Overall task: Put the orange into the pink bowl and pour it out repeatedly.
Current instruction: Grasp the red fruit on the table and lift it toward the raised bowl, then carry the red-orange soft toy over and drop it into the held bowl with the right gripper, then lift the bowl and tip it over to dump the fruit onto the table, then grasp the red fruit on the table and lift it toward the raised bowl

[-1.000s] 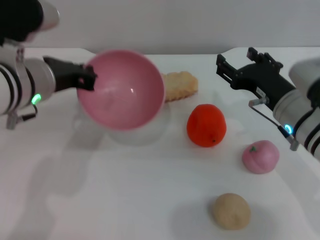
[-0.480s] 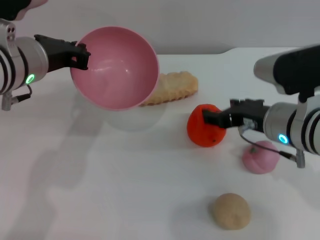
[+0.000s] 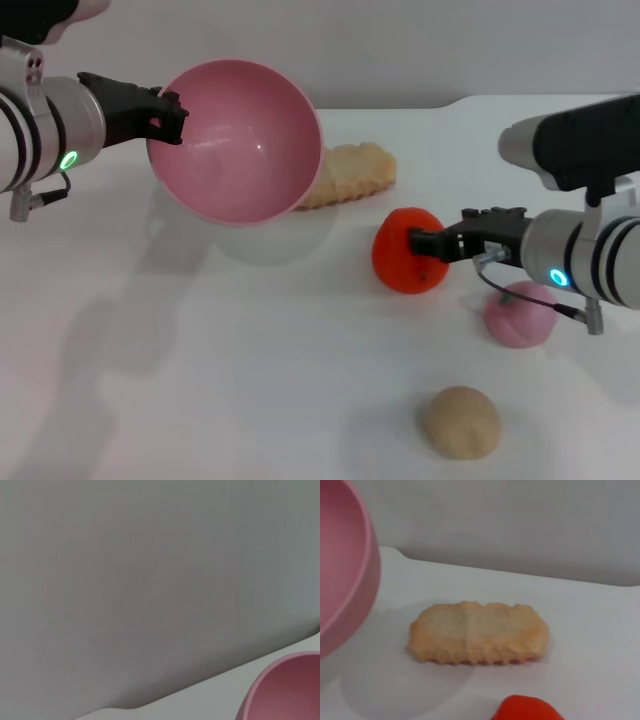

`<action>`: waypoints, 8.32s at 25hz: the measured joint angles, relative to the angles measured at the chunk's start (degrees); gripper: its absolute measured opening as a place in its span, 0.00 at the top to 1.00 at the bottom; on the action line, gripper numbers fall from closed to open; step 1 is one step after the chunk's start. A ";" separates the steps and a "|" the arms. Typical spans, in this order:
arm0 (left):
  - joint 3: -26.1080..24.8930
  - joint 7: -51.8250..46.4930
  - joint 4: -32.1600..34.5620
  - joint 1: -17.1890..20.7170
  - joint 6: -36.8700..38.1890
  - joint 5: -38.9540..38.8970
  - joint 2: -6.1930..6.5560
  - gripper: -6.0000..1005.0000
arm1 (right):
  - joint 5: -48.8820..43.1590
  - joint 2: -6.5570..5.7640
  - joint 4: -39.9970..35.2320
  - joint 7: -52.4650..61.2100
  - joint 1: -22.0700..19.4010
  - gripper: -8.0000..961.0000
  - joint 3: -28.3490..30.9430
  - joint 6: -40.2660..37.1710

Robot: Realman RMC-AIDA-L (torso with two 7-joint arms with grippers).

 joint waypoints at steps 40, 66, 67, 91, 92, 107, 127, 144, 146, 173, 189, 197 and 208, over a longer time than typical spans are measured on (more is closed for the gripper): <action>0.18 1.63 -0.26 -0.94 -0.32 -0.15 0.07 0.94 | 4.04 0.04 8.06 -1.40 5.65 0.63 -3.47 -6.56; 5.50 0.82 -4.07 -3.22 2.54 -1.27 -0.28 0.95 | -8.80 0.09 -23.91 -0.50 -1.02 0.93 -8.07 -0.65; 5.57 0.82 -4.06 -3.31 2.56 -1.34 -0.29 0.95 | -8.78 0.06 -23.52 -0.09 -0.88 0.93 -8.10 -0.81; 18.93 20.17 -9.31 -5.47 5.79 20.92 -0.44 0.95 | -5.97 0.11 -19.66 3.57 -9.53 0.41 14.57 5.61; 20.71 19.85 -9.90 -5.68 5.88 23.88 -0.56 0.95 | -5.79 0.12 -19.41 3.15 -10.16 0.41 15.70 5.90; 46.08 -1.80 -20.10 -3.86 4.37 88.31 -0.82 0.95 | -4.04 0.05 -15.00 1.38 -11.03 0.40 18.30 6.93; 27.97 -25.04 -1.60 -6.47 -19.46 57.11 -0.56 0.95 | 14.04 -0.09 -5.71 -14.05 -2.34 0.37 7.19 -2.37; 10.74 -21.25 4.72 -4.64 -24.63 40.71 -0.28 0.95 | 39.42 0.54 24.59 -24.30 22.93 0.36 -7.21 -10.07; 10.66 -21.20 4.51 -5.39 -24.58 40.61 -0.28 0.95 | 40.83 0.61 25.07 -24.30 23.48 0.36 -7.78 -10.44; 11.51 -20.57 4.53 -7.43 -25.76 40.43 -0.37 0.95 | 54.09 0.89 37.75 -24.60 31.82 0.39 -11.16 -9.12; 12.10 -20.42 4.49 -7.72 -25.99 40.75 -0.28 0.95 | 56.40 0.46 35.47 -30.47 30.01 0.51 -13.18 -9.43; 12.13 -20.44 4.34 -7.87 -25.32 40.40 -0.32 0.95 | 56.16 0.18 33.64 -31.68 27.87 0.88 -12.36 -10.36; 12.37 -20.61 3.02 -7.99 -23.13 35.07 -0.39 0.95 | 30.25 -0.13 -1.75 -24.62 4.30 0.93 4.02 1.17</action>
